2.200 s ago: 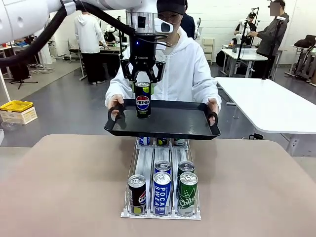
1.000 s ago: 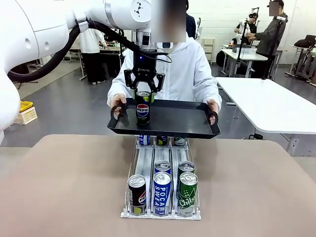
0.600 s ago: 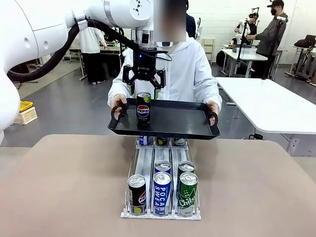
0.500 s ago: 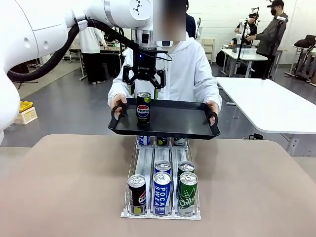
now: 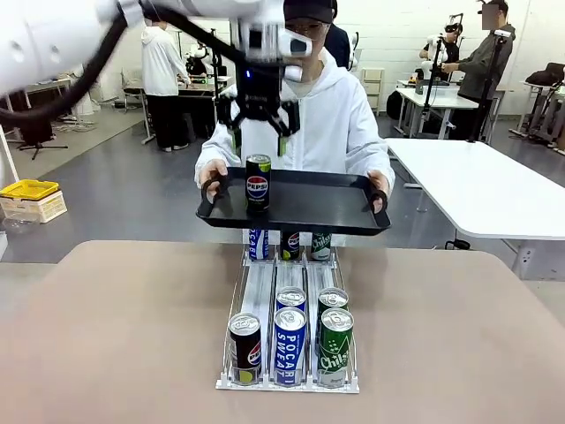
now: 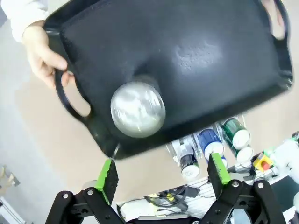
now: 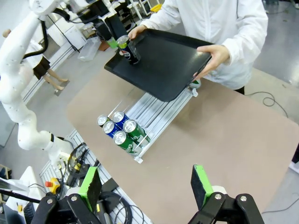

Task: Retrieve and hand over the desired beverage to the person.
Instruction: Place the picked can on the Handle tray extended by the person.

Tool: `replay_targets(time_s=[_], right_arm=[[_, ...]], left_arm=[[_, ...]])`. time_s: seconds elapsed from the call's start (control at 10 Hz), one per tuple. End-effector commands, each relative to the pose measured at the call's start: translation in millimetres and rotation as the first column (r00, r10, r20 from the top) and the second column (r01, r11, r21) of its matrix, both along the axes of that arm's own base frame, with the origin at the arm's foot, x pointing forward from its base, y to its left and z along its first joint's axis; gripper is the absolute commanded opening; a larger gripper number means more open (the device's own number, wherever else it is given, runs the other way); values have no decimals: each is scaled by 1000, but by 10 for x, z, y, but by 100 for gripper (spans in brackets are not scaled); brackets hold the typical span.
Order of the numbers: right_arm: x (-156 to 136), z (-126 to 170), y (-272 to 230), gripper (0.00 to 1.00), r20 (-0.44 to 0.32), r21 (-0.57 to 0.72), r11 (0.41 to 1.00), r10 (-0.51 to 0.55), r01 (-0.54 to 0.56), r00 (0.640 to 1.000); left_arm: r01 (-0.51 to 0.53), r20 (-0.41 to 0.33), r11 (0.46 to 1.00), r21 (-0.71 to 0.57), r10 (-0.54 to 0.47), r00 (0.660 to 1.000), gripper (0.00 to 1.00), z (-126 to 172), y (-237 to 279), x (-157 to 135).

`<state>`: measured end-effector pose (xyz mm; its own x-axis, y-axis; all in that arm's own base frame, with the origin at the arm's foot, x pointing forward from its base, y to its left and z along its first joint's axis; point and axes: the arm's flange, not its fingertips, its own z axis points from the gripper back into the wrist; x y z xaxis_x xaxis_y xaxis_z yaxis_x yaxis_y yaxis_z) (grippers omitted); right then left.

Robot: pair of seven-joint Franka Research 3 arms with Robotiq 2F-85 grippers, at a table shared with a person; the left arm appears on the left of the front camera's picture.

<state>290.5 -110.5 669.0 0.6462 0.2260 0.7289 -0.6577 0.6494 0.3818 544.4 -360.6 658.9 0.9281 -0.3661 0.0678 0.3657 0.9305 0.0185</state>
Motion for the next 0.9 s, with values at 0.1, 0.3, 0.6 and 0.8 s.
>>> replay_targets(time_s=[0.1, 0.3, 0.6, 0.8], right_arm=[[19, 6, 16, 100, 19, 28, 999, 21, -22, 1000], [19, 6, 16, 100, 19, 28, 999, 21, -22, 1000], [19, 6, 16, 100, 19, 28, 999, 21, -22, 1000], [19, 6, 16, 100, 19, 28, 999, 21, -22, 1000]], left_arm=[[277, 124, 956, -99, -264, 956, 100, -24, 1056, -1159], [333, 149, 930, -156, -311, 939, 100, -251, 1553, -1502], [335, 256, 906, -260, -269, 928, 100, -329, 1984, -1840], [295, 309, 921, -255, -212, 927, 100, -255, 2090, -2076]])
